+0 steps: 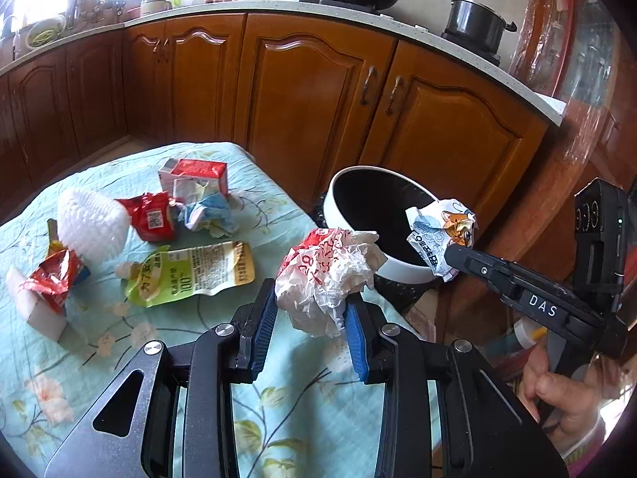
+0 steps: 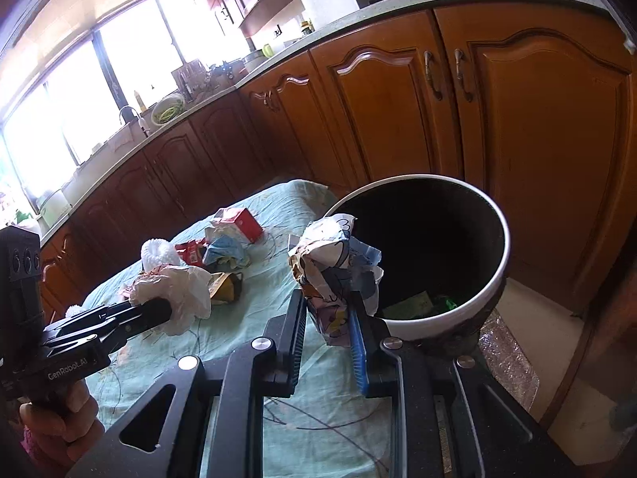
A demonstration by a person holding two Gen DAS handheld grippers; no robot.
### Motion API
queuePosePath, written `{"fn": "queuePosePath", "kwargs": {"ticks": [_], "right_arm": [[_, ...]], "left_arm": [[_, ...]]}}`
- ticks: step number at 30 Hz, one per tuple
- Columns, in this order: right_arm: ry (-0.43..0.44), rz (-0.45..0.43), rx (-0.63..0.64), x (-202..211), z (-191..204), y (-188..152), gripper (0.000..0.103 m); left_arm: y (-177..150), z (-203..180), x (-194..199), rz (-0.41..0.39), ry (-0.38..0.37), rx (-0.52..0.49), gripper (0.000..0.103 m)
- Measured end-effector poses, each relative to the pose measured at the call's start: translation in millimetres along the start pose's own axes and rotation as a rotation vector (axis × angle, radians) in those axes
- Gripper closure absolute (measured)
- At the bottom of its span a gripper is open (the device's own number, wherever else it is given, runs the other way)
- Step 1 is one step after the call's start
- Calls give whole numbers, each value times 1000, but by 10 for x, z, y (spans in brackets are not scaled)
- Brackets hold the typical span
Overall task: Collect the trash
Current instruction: 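Carry the paper and foil wrapper with both tools over the bin, then open both tools to drop the paper and wrapper into the bin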
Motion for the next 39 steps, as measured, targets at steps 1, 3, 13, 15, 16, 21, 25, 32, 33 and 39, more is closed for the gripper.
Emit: {"fn": "queuePosePath", "kwargs": {"ticks": [1, 3, 13, 15, 16, 21, 25, 32, 33, 39], "right_arm": [[-5, -3, -6, 11, -49, 18, 82], [-15, -7, -16, 25, -143, 55, 82], [-54, -15, -50, 1, -505, 244, 82], [-61, -12, -51, -33, -554, 276, 82], [-63, -10, -51, -51, -576, 291, 82], [-73, 16, -50, -192, -660, 356, 82], [-84, 46, -48, -329, -718, 409, 82], [-110, 76, -41, -487, -792, 474, 80], [-114, 77, -41, -500, -806, 480, 78], [-107, 67, -77, -486, -893, 463, 58]], "left_arm": [[33, -51, -28, 0, -1, -9, 72], [101, -138, -96, 4, -5, -24, 72], [421, -443, -487, 47, -18, -53, 72], [474, -489, -561, 48, -7, -65, 72], [497, -512, -601, 53, -8, -68, 72], [596, -614, -798, 87, -13, -76, 72], [655, -671, -936, 110, -12, -76, 71], [753, -723, -1184, 150, -13, -76, 67], [759, -732, -1214, 157, -17, -77, 66], [731, -756, -1293, 179, -20, -77, 43]]}}
Point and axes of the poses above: each gripper's, at about its wrist camera, not at the fingertips, and x roughly against the way its jaws point, z to its left, y to its top, the point moved 2 cm from there along -x, roughly the way its jaws point, and after that the axes turned 6 degrees about z, right-handed, at the moved point
